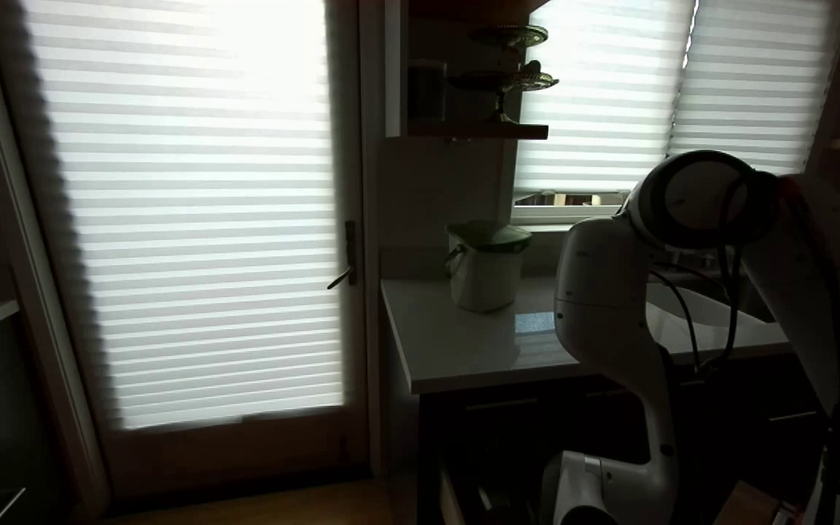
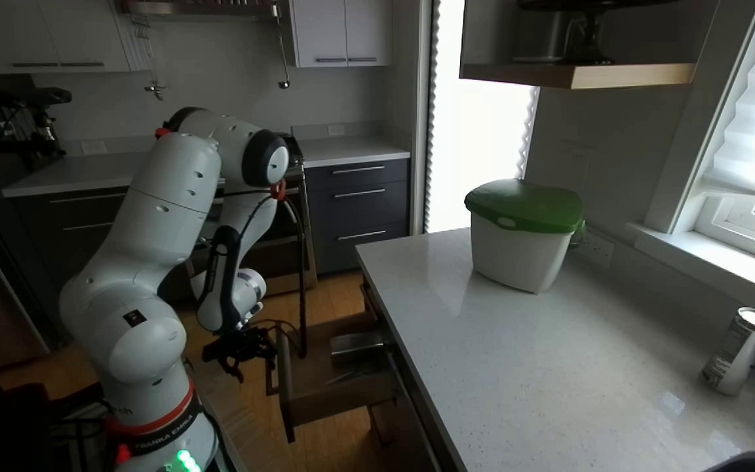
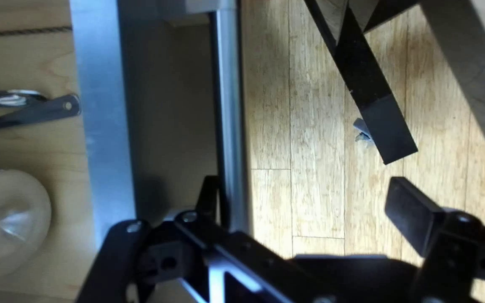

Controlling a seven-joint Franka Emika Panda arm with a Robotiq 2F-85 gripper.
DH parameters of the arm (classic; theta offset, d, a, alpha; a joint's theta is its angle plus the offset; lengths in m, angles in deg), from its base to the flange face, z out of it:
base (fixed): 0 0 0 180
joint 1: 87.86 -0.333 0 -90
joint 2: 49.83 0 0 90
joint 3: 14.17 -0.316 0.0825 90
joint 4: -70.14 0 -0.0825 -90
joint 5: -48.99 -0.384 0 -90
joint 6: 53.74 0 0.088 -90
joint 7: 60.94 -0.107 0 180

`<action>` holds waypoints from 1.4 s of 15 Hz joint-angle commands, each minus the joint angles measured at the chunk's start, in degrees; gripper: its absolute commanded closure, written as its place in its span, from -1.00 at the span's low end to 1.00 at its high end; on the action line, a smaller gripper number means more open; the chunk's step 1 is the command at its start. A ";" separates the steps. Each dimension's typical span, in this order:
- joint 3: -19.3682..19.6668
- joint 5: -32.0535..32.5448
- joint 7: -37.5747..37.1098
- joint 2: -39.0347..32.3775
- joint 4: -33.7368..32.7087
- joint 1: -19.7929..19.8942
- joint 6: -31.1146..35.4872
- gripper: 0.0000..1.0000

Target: Open the top drawer

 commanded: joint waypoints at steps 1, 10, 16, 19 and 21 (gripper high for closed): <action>1.92 0.36 -6.78 2.94 5.24 2.73 8.23 -1.00; -2.00 7.68 -28.10 14.23 11.67 7.49 14.53 -1.00; -2.16 3.54 -30.41 13.87 7.99 -1.18 6.76 -1.00; -3.43 0.93 -33.02 19.91 9.93 -1.28 11.31 -1.00; -2.40 -3.30 -31.17 19.04 7.32 -1.69 13.74 -1.00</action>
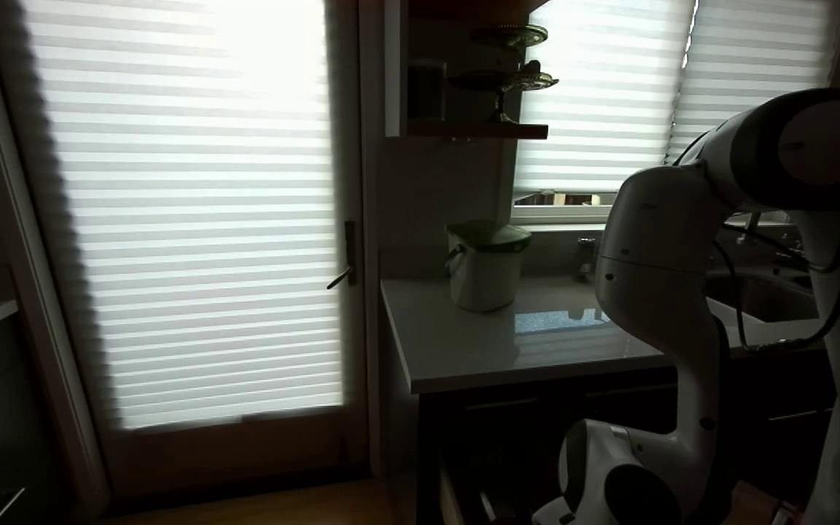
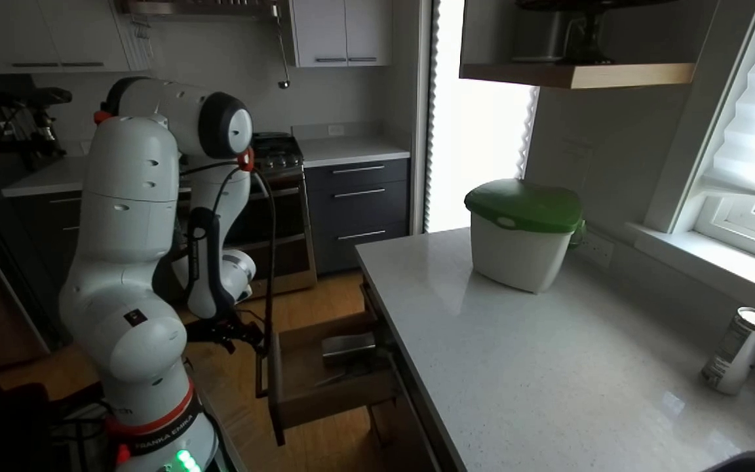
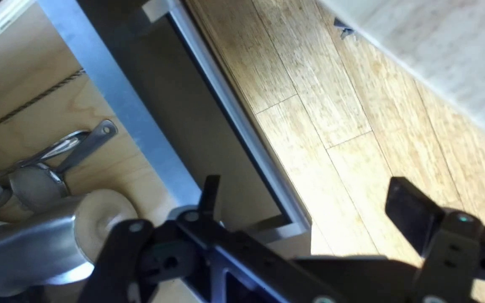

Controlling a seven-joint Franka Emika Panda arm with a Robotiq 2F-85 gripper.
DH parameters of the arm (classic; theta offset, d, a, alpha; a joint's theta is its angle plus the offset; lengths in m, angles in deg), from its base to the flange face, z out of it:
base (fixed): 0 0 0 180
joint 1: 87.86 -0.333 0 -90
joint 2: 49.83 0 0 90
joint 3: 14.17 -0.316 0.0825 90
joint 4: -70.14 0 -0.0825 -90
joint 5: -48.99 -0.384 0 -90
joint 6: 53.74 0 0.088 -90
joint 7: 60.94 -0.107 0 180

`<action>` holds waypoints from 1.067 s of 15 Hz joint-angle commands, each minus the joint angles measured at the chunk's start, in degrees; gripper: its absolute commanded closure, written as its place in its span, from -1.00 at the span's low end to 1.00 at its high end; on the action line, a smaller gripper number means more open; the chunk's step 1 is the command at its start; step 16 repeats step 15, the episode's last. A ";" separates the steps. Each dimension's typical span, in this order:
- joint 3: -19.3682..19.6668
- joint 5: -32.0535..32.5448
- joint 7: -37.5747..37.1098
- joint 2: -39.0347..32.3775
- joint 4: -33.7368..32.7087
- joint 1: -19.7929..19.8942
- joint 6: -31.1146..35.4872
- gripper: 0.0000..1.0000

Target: Open the top drawer

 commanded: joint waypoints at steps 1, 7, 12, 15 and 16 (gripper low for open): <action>1.18 -8.67 1.65 4.46 0.12 -1.22 3.68 -1.00; -2.18 -25.81 5.65 5.69 0.48 4.35 2.37 -1.00; -3.28 -27.18 5.09 5.15 -0.22 6.67 2.57 -1.00; -3.85 -27.50 5.10 5.15 -0.24 7.65 2.57 -1.00; -3.85 -27.50 5.10 5.15 -0.24 7.65 2.57 -1.00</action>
